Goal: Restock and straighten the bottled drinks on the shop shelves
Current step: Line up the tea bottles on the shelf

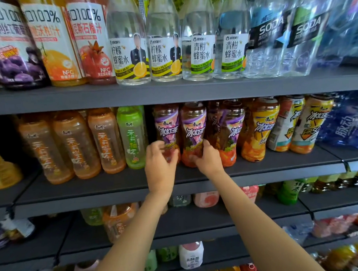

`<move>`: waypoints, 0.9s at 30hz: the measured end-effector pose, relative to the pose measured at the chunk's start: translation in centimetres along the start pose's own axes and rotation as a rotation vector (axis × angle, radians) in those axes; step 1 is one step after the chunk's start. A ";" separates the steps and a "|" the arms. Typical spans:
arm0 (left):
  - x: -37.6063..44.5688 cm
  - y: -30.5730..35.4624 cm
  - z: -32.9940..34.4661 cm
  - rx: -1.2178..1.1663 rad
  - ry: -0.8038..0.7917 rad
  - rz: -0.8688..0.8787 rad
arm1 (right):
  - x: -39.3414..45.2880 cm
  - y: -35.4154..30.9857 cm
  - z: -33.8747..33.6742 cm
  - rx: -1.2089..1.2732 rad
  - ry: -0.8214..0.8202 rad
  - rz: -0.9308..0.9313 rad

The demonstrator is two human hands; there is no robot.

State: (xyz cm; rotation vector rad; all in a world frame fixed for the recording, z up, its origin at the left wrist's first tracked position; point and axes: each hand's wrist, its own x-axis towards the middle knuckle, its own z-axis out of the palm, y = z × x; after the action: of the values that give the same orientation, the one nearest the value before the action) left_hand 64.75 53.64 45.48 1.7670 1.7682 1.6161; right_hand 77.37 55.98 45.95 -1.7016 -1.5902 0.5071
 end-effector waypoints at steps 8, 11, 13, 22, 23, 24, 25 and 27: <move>1.8 -0.8 2.0 0.133 -0.180 -0.175 | 1.4 -0.8 0.3 -0.078 -0.022 0.069; 1.6 -1.8 2.0 0.129 -0.157 -0.207 | 1.3 -0.8 0.3 -0.110 -0.042 0.043; 1.4 -2.6 2.1 0.085 -0.203 -0.202 | 1.1 -0.6 0.4 -0.109 -0.048 0.033; 1.8 -2.6 2.1 0.127 -0.183 -0.198 | 0.9 -0.8 0.4 -0.123 -0.073 0.040; 1.6 -2.6 2.0 0.135 -0.182 -0.197 | 0.9 -0.8 0.5 -0.121 -0.072 0.045; 1.6 -2.4 2.0 0.141 -0.185 -0.198 | 0.9 -0.9 0.5 -0.119 -0.075 0.052; 1.6 -2.3 1.9 0.147 -0.190 -0.203 | 0.8 -1.0 0.5 -0.121 -0.080 0.059; 1.4 -1.8 1.5 0.153 -0.176 -0.201 | 0.3 -1.0 0.4 -0.155 -0.065 0.053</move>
State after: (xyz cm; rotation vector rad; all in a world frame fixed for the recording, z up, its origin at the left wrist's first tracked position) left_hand 64.33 56.09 44.35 1.6709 1.9566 1.2395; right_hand 76.43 56.30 46.50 -1.8634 -1.6713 0.4804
